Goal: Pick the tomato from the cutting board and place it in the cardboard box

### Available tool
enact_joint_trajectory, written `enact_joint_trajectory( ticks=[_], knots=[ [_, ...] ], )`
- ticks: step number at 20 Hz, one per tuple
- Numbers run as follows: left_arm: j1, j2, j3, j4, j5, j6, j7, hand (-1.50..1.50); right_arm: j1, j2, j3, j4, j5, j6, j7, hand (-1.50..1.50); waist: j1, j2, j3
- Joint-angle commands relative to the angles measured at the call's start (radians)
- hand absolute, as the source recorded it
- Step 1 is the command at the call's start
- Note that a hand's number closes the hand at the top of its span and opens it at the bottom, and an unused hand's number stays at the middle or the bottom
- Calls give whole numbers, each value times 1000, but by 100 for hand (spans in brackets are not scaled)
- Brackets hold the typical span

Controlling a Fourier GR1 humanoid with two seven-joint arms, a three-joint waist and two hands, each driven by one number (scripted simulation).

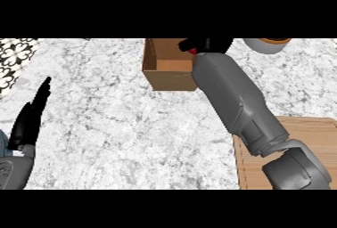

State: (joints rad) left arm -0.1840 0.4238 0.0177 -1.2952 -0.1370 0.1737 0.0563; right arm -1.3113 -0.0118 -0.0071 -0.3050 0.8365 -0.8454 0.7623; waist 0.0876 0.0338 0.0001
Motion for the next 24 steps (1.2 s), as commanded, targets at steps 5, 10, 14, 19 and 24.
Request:
enact_joint_trajectory(
  ticks=[5,10,14,19,24],
  knots=[
    [3,20,17,-23,-2,-7,39,0,22,-9,-58,-54,-19,-288,-99,-150,-25,-12,1],
    [48,9,46,41,0,4,-34,0,106,11,-56,-198,-96,-314,-181,-150,-74,-31,0],
    [64,-9,44,15,-14,20,3,0,156,11,-4,-298,-81,-302,-112,-150,-98,-43,0],
    [135,18,90,10,8,7,-40,0,381,11,84,-516,-19,-290,-24,-150,-128,-57,-1],
    [145,42,121,9,20,-2,-24,0,601,-10,132,-776,68,-161,27,-150,-154,-63,-2]
  ],
)
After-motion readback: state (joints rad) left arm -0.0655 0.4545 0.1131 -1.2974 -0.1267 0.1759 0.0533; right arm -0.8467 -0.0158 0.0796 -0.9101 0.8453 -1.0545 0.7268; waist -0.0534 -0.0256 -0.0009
